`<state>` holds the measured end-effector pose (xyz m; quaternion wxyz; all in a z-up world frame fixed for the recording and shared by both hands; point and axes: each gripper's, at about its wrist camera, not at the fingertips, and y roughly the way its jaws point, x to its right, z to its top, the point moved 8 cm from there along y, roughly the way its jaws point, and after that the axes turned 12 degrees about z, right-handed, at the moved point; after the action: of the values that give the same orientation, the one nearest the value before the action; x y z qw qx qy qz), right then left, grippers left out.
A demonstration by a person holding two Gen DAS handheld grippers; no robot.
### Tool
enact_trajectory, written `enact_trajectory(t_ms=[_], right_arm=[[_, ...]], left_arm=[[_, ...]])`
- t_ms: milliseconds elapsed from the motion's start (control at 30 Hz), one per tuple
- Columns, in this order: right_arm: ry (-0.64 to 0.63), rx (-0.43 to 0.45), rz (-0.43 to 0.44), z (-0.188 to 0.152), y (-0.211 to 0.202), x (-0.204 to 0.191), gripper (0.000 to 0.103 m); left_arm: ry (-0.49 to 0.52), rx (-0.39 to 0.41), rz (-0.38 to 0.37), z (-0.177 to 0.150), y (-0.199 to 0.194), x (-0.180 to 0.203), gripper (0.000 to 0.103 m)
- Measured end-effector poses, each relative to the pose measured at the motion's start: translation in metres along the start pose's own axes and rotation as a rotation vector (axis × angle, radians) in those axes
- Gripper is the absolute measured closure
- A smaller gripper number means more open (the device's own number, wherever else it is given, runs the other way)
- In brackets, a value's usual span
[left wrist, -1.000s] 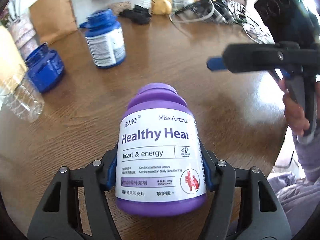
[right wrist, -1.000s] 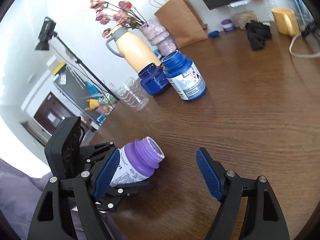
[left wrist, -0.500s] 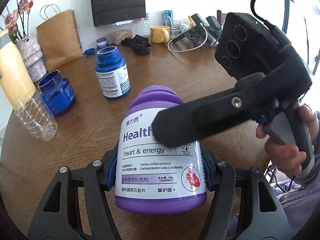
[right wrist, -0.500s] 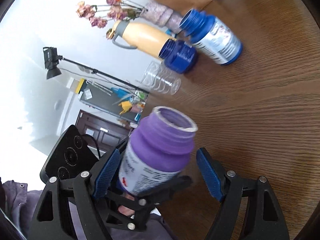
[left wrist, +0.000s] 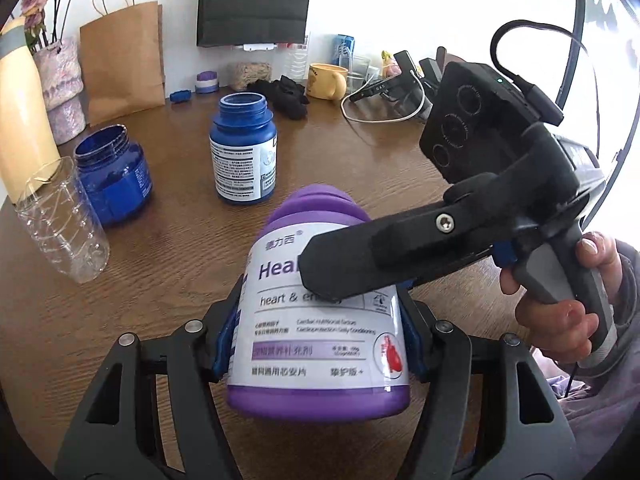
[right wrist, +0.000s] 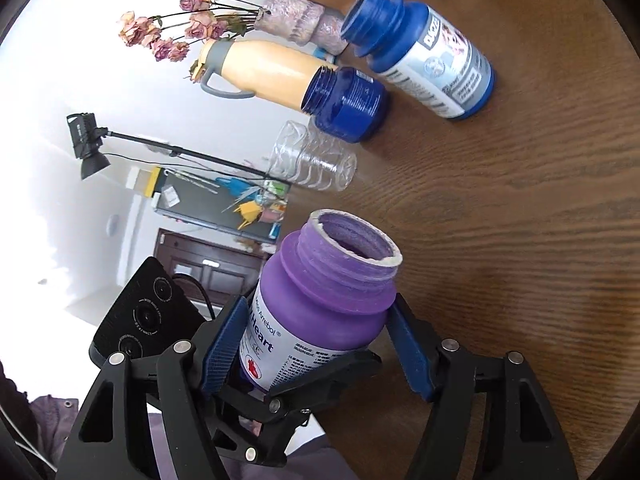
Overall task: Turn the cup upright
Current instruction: 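Rotate the purple bottle upright in the right gripper, cap end up, then lower the upright purple bottle beside the blue bottle and open the right gripper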
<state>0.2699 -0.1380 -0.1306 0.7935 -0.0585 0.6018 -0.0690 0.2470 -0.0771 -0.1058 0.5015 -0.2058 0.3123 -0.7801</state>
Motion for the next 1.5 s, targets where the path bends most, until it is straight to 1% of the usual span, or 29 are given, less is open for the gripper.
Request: enact_trajectory(t_ms=[33, 67, 100, 167, 200, 300, 333, 367, 400, 433, 467, 500, 533, 567, 667, 700, 767, 833, 900, 967, 1067, 1133, 1300, 1500], right_arm=[[-0.018, 0.011, -0.034, 0.003, -0.002, 0.001, 0.031], [-0.035, 0.020, -0.069, 0.006, -0.004, 0.002, 0.032], [-0.051, 0.027, -0.097, 0.009, -0.007, 0.003, 0.032], [-0.063, 0.036, -0.101, 0.014, -0.011, 0.002, 0.032], [-0.082, 0.054, -0.125, 0.017, -0.015, 0.001, 0.032], [-0.234, 0.094, -0.331, 0.032, -0.028, -0.006, 0.032], [-0.298, 0.111, -0.432, 0.039, -0.034, -0.009, 0.032], [-0.376, 0.132, -0.557, 0.047, -0.042, -0.013, 0.032], [-0.420, 0.143, -0.622, 0.052, -0.046, -0.015, 0.032], [-0.472, 0.158, -0.696, 0.058, -0.052, -0.018, 0.032], [-0.526, 0.173, -0.763, 0.067, -0.058, -0.019, 0.032], [-0.559, 0.181, -0.808, 0.075, -0.061, -0.019, 0.032], [-0.583, 0.191, -0.851, 0.082, -0.064, -0.017, 0.032], [-0.605, 0.197, -0.892, 0.089, -0.066, -0.015, 0.032], [-0.671, 0.210, -1.035, 0.112, -0.065, -0.004, 0.032], [-0.686, 0.209, -1.077, 0.118, -0.064, 0.000, 0.032], [-0.692, 0.208, -1.125, 0.122, -0.060, 0.012, 0.032], [-0.712, 0.207, -1.178, 0.122, -0.057, 0.021, 0.032], [-0.735, 0.212, -1.205, 0.119, -0.055, 0.023, 0.032], [-0.727, 0.218, -1.200, 0.117, -0.056, 0.023, 0.032], [-0.704, 0.220, -1.172, 0.114, -0.061, 0.022, 0.032], [-0.668, 0.205, -1.137, 0.113, -0.063, 0.023, 0.032], [-0.616, 0.230, -1.093, 0.102, -0.079, 0.013, 0.031], [-0.559, 0.254, -1.028, 0.074, -0.094, -0.008, 0.031]], left_arm=[[-0.007, 0.001, 0.001, 0.002, 0.001, -0.002, 0.026], [-0.013, 0.006, 0.002, 0.005, 0.001, -0.004, 0.022], [-0.018, 0.012, 0.003, 0.007, 0.002, -0.006, 0.020], [-0.023, 0.023, -0.003, 0.013, 0.002, -0.008, 0.020], [-0.024, 0.029, 0.003, 0.016, 0.002, -0.009, 0.020], [-0.025, 0.023, 0.045, 0.022, 0.007, -0.017, 0.019], [-0.039, 0.015, 0.075, 0.023, 0.009, -0.024, 0.018], [-0.053, 0.004, 0.103, 0.023, 0.011, -0.031, 0.017], [-0.073, -0.007, 0.133, 0.024, 0.014, -0.039, 0.017], [-0.099, -0.014, 0.169, 0.024, 0.017, -0.048, 0.013], [-0.131, -0.020, 0.224, 0.025, 0.020, -0.060, 0.010], [-0.149, -0.023, 0.263, 0.026, 0.022, -0.068, 0.007], [-0.172, -0.030, 0.310, 0.028, 0.025, -0.077, 0.007], [-0.182, -0.033, 0.342, 0.030, 0.028, -0.083, 0.007], [-0.211, -0.017, 0.408, 0.038, 0.032, -0.096, 0.007], [-0.213, -0.012, 0.415, 0.039, 0.032, -0.099, 0.007], [-0.232, -0.004, 0.431, 0.041, 0.032, -0.104, 0.001], [-0.244, -0.003, 0.445, 0.041, 0.034, -0.106, 0.000], [-0.246, -0.010, 0.455, 0.040, 0.035, -0.107, 0.000], [-0.243, -0.014, 0.461, 0.040, 0.037, -0.107, 0.000], [-0.243, -0.020, 0.464, 0.038, 0.034, -0.106, 0.000], [-0.245, -0.034, 0.472, 0.035, 0.032, -0.105, 0.000], [-0.264, -0.045, 0.472, 0.028, 0.019, -0.102, 0.000], [-0.271, -0.022, 0.481, 0.024, -0.009, -0.091, 0.000]])
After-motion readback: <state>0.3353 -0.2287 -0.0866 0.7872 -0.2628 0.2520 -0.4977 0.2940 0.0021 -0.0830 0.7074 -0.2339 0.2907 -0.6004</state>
